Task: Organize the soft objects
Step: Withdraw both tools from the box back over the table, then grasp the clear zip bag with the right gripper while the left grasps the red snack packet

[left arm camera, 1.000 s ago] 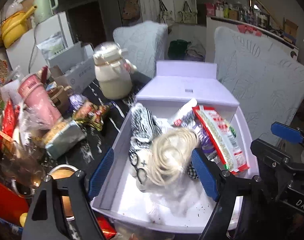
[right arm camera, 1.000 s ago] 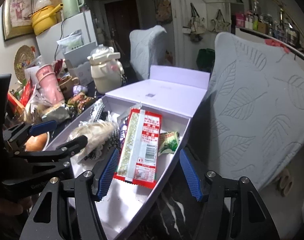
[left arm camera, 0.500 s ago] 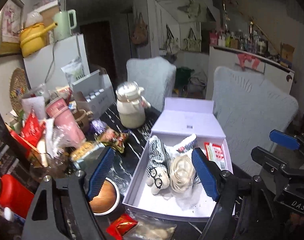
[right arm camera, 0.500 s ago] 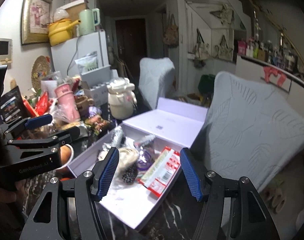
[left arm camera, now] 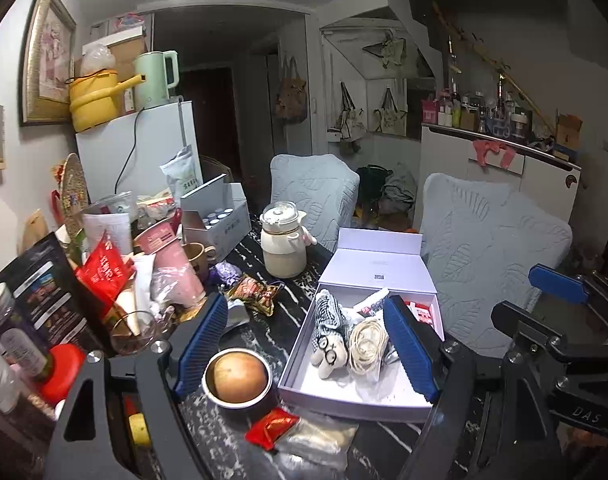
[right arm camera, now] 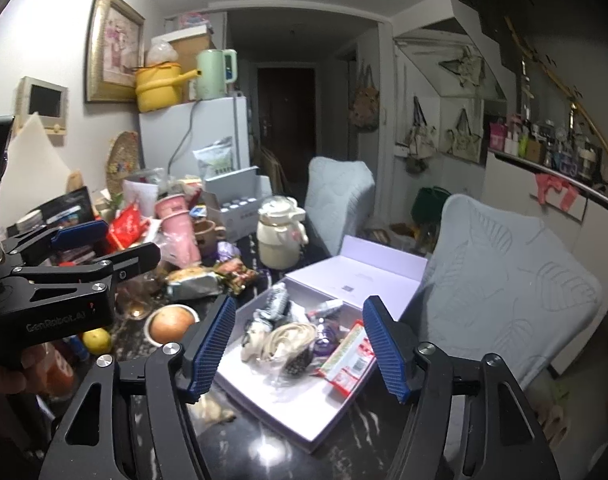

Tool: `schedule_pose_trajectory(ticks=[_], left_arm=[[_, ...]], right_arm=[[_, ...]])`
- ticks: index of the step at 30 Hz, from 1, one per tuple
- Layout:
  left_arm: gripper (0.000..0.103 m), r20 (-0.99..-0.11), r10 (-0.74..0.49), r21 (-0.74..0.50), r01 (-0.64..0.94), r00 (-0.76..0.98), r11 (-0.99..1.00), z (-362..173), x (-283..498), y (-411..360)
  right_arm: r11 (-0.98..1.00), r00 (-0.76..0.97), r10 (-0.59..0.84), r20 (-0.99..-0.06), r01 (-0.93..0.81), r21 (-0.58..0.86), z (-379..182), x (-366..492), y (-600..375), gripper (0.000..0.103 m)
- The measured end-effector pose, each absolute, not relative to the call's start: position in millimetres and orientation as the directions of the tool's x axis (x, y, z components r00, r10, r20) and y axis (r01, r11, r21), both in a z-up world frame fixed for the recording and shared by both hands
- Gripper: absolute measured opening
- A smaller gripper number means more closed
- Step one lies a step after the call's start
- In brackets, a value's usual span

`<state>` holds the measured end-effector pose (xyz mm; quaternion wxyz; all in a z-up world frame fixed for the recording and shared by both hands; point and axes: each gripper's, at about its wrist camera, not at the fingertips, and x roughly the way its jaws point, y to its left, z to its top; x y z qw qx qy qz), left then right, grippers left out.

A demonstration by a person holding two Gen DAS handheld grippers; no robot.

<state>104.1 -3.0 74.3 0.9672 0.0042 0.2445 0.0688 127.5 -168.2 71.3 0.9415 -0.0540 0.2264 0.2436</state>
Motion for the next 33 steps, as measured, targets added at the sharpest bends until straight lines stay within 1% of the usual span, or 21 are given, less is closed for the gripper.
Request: schedule_pose_trajectory(ticks=[7,11,15,17,21,29,33], left_arm=[[0.08,-0.471,0.153,0.05,-0.147,0.869,0.988,75.1,65.5,0.7],[0.08,-0.469,0.19,0.078,-0.174,0.863,0.982,70.4,46.7,3.5],[0.08,-0.484,0.169,0.057,-0.162,0.859,0.985,62.4,28.5,6.1],[0.08,-0.49,0.162,0.046,-0.161,0.857,0.986,56.6,22.0,6.8],[0.08,-0.531,0.157,0.044,-0.158,0.833,0.986,38.3,12.4,8.1],[0.08,-0.596,0.147,0.038,-0.155,0.789,0.987,5.4,1.5,16.7],[0.08,-0.628,0.129,0.011,-0.157,0.767,0.988,-13.3,1.3,24.7]], right_arm=[[0.851,0.77,0.472,-0.429,-0.526,-0.007,76.8,89.8,-161.4,0.067],[0.837,0.761,0.489,-0.427,-0.547,-0.015,75.9,69.2,-158.8,0.069],[0.827,0.748,0.498,-0.438,-0.562,-0.02,71.1,53.5,-152.9,0.069],[0.82,0.736,0.505,-0.45,-0.572,-0.016,65.9,46.1,-149.1,0.069],[0.809,0.715,0.515,-0.473,-0.588,-0.009,53.1,33.7,-143.2,0.069],[0.793,0.65,0.535,-0.54,-0.607,0.056,16.6,22.4,-134.3,0.069],[0.795,0.624,0.53,-0.574,-0.601,0.082,-4.1,22.1,-132.4,0.069]])
